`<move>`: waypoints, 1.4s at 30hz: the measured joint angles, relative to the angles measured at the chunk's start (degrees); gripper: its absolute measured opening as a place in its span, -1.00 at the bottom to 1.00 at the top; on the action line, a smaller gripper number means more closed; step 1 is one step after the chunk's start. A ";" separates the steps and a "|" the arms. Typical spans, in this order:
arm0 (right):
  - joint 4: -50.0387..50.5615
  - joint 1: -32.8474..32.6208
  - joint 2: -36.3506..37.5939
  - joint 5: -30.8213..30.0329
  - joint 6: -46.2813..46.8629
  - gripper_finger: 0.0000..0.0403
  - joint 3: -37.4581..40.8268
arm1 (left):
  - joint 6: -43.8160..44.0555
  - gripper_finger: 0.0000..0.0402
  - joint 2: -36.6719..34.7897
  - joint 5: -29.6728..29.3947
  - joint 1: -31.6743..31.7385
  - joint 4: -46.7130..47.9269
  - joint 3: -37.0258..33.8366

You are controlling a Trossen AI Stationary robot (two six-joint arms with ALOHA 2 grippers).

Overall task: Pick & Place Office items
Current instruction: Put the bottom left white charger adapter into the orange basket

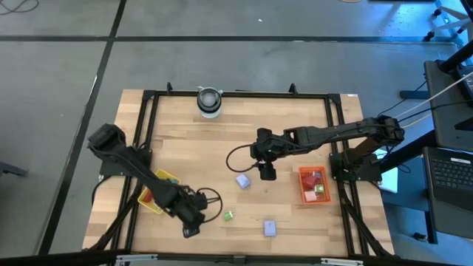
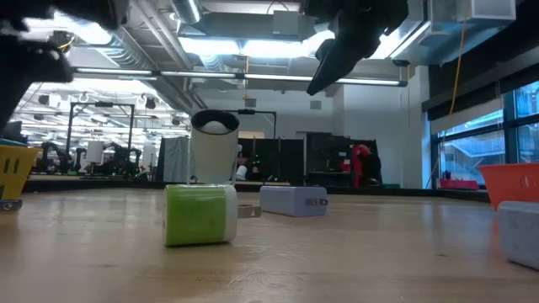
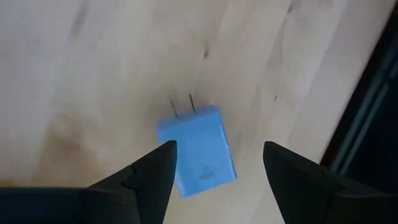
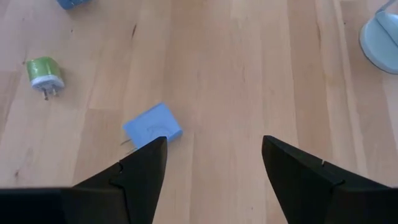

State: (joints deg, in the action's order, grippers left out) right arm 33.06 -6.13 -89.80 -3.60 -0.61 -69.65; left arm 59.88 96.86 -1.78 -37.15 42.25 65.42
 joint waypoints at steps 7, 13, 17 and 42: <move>0.00 -1.56 0.00 0.00 -0.10 0.31 0.00 | 4.94 0.18 4.54 2.17 -0.52 0.23 1.10; 0.00 -3.37 0.00 0.02 -1.44 0.31 0.00 | 8.56 0.18 5.21 1.52 -0.77 1.43 1.12; 0.00 -4.21 0.00 0.01 -1.54 0.31 0.00 | 10.42 0.18 5.23 0.81 -1.00 1.45 1.12; -0.35 -9.86 0.00 -1.70 1.71 0.31 0.00 | 17.75 0.18 5.29 2.89 -1.43 6.30 1.10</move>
State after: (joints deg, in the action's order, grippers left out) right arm 32.71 -15.99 -89.80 -5.30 1.10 -69.65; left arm 77.63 102.15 1.11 -38.58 48.56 66.52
